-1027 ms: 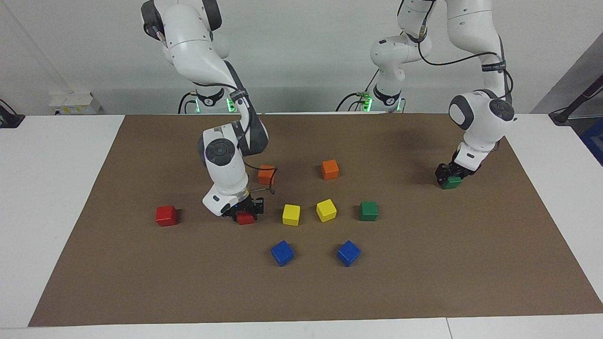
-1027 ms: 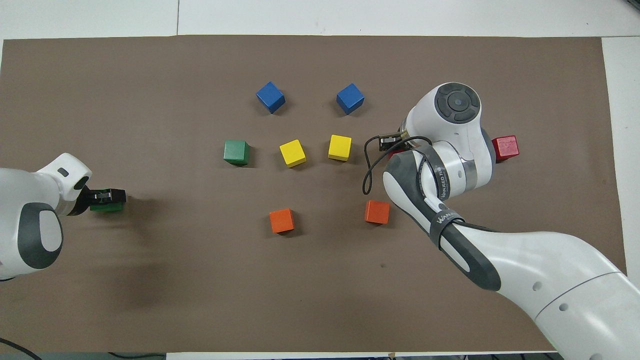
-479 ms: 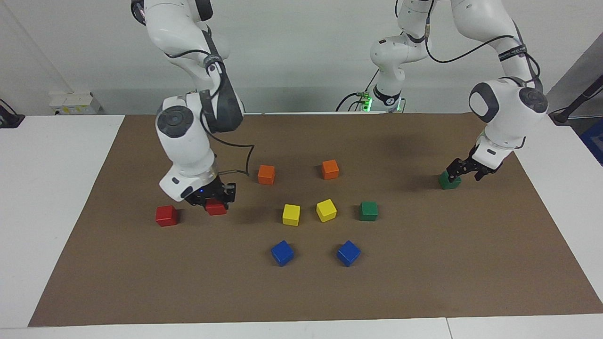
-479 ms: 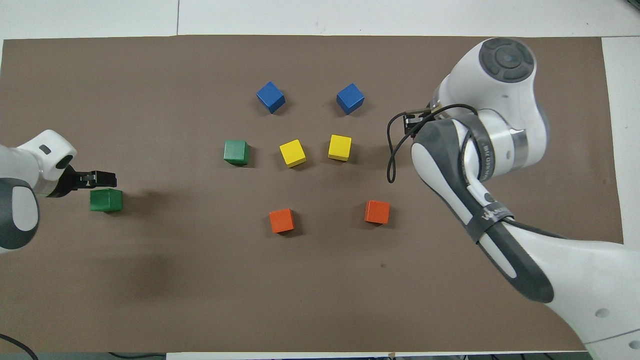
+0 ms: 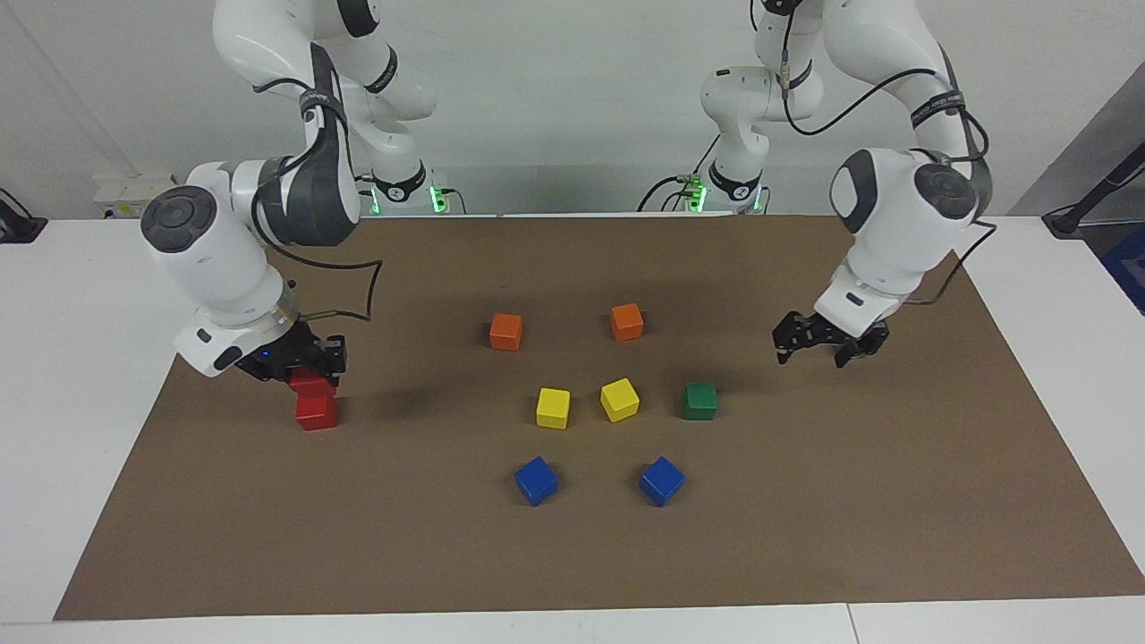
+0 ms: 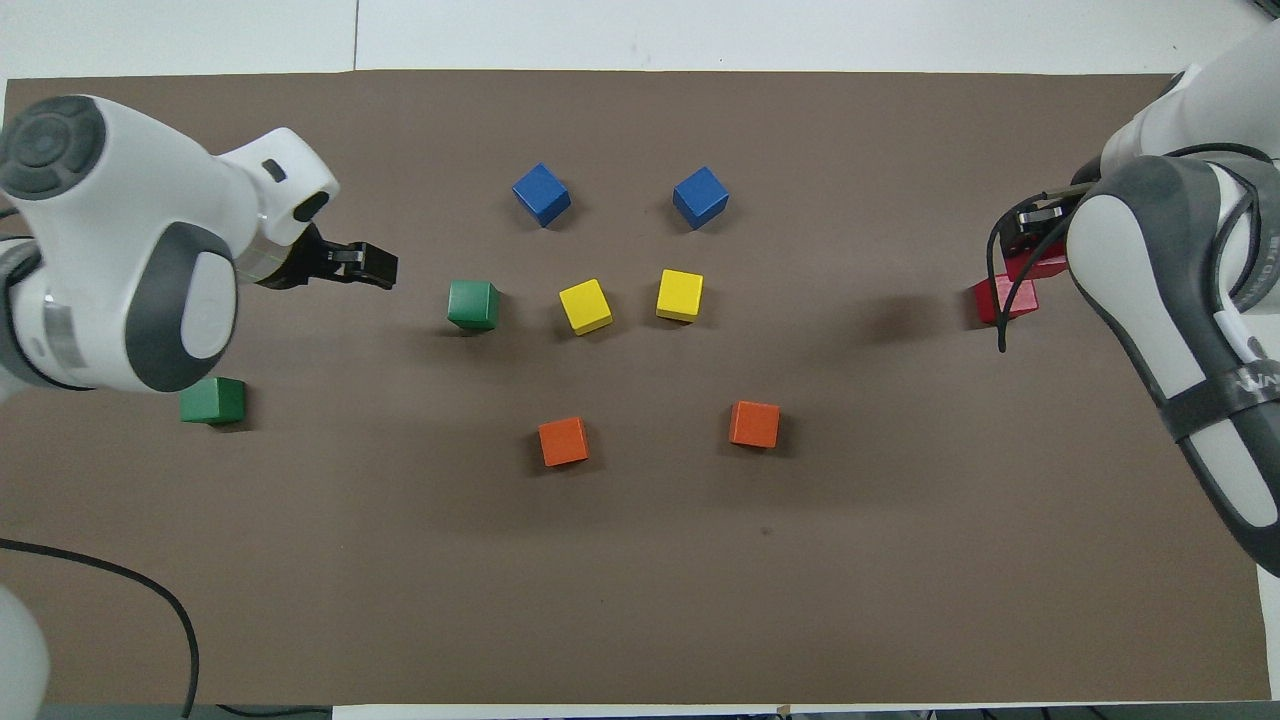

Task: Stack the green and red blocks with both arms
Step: 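Grasp the other green cube with the left gripper while the right carries red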

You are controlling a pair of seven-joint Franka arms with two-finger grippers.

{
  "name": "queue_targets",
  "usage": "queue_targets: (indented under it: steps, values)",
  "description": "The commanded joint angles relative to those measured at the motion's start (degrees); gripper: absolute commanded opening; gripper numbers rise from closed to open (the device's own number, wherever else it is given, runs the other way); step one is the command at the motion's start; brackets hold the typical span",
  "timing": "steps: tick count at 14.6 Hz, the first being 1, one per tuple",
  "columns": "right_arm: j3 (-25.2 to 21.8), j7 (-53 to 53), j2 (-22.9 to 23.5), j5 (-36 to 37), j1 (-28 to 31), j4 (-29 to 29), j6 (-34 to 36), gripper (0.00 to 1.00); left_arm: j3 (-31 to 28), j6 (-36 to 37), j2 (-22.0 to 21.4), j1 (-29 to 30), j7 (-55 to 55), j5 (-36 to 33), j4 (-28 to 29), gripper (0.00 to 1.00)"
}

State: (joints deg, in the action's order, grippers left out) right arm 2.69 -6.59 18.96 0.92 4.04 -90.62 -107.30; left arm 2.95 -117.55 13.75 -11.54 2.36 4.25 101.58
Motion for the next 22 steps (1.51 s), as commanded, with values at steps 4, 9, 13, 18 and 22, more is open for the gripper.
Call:
queue_targets:
  steps: [4,9,13,18,22]
  values:
    - [0.6,-2.7,-3.2,-0.7,3.0,-9.6,-9.7,0.0,-1.1,-3.5,8.0,-7.3,1.7,-0.3,-3.6,1.0]
    - [0.6,-2.7,-4.5,-0.6,4.0,-15.2,-15.6,0.0,-1.2,-5.9,10.3,-9.2,1.8,-1.6,-2.9,1.0]
    - [0.6,-2.8,-4.7,-0.6,4.6,-17.3,-17.5,0.0,-1.2,-8.2,10.5,-9.2,1.8,-2.1,-1.0,1.0]
    - [0.6,-2.7,-5.6,-0.6,4.6,-20.7,-20.8,0.0,-1.2,-13.6,10.2,-9.2,1.9,-2.6,4.1,1.0]
    - [0.6,-2.5,-5.5,-0.6,4.4,-20.7,-21.0,0.0,-1.2,-14.5,10.2,-9.2,2.6,-2.5,4.2,0.94]
